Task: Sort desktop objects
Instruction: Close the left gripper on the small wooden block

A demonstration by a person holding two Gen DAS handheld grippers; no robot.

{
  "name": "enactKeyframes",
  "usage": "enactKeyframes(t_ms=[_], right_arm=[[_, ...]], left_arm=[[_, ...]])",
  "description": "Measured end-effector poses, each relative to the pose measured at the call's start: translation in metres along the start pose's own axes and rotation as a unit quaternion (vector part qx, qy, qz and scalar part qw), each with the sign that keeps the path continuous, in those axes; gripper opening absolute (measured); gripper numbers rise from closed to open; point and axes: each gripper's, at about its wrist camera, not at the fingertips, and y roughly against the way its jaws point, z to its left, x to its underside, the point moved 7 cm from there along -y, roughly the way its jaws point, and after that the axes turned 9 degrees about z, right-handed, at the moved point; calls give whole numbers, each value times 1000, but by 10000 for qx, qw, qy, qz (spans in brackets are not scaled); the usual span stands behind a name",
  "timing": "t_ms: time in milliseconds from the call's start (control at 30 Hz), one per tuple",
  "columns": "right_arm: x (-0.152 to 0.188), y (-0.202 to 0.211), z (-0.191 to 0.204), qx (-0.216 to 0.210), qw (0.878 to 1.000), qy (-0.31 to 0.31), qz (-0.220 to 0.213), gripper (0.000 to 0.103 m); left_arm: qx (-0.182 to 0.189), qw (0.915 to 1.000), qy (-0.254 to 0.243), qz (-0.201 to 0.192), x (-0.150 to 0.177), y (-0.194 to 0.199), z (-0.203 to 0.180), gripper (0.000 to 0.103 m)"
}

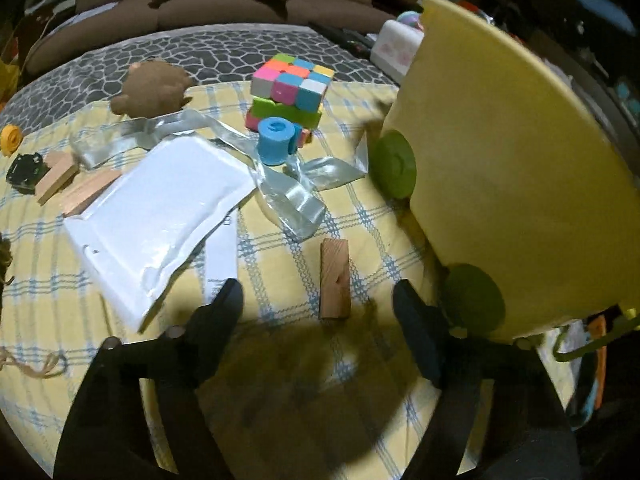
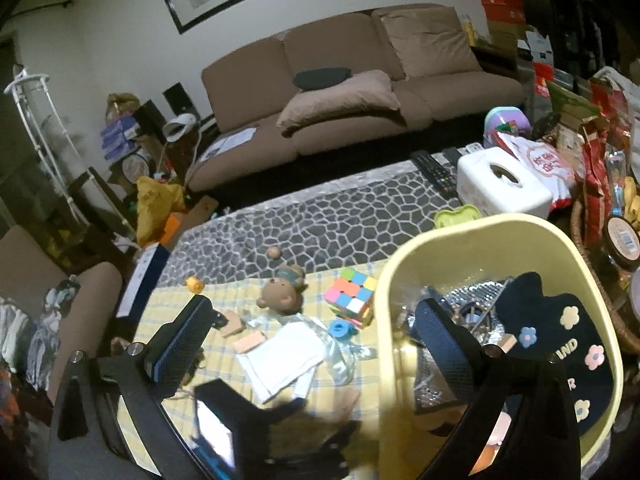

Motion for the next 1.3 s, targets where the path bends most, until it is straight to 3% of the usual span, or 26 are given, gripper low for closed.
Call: enactKeyframes(t_ms=[167,267,367,633,967,1300], right_arm=[[1,-5,5,-5,10000,13,60,102],[2,-8,6,-3,10000,10,74,102],[2,-9,6,-12,10000,1,89,102],[4,-18,17,-133,9998,67,140,102],[10,-45,44,-323,9984,350,309,102],[30,-88,67,-230,9957,624,651,88]], left_arm=[[-117,9999,-75,-102,-1,-11,-4,50],[-202,9997,-140,-98,-3,-15,-6,26],[-81,9998,-184,-97,-3,-15,-9,14],[193,9994,-59,-278,1,12,6,14],[202,9977,219,-615,8,96,61,14],[107,9943,617,-859,29,155,128,14]])
